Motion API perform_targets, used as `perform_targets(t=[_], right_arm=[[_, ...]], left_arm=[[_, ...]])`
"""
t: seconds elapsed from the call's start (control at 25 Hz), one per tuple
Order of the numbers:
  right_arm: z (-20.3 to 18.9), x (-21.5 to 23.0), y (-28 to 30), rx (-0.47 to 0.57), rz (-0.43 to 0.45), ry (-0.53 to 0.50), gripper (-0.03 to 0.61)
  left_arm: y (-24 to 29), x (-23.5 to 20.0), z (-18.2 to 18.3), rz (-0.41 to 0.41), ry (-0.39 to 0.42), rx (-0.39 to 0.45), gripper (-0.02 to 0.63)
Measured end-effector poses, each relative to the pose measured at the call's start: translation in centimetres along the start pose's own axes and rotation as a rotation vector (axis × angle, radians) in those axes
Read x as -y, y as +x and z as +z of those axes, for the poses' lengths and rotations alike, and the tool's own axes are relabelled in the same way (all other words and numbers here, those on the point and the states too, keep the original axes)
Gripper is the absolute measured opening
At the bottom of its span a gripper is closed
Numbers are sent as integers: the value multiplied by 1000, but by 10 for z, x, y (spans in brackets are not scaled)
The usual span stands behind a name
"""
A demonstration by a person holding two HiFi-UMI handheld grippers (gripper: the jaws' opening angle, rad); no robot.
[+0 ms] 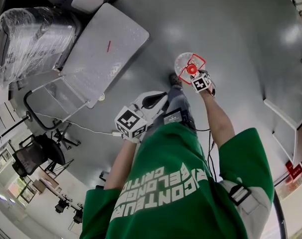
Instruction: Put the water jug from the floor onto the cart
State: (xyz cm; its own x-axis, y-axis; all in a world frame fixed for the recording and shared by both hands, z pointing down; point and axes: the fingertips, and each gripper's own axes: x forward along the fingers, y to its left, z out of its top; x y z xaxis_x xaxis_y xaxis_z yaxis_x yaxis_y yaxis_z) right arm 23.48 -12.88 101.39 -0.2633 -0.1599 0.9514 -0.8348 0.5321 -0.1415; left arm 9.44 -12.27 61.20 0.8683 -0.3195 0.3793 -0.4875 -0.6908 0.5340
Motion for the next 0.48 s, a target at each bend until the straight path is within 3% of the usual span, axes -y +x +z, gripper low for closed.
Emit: perform_targets(t=[0.28, 0.48], right_arm=[[-3, 0, 20, -23, 11, -6, 241], [-5, 6, 35, -43, -31, -22, 268]], left_arm=[[11, 4, -8, 2, -31, -24, 9], [19, 8, -17, -2, -66, -32, 9]])
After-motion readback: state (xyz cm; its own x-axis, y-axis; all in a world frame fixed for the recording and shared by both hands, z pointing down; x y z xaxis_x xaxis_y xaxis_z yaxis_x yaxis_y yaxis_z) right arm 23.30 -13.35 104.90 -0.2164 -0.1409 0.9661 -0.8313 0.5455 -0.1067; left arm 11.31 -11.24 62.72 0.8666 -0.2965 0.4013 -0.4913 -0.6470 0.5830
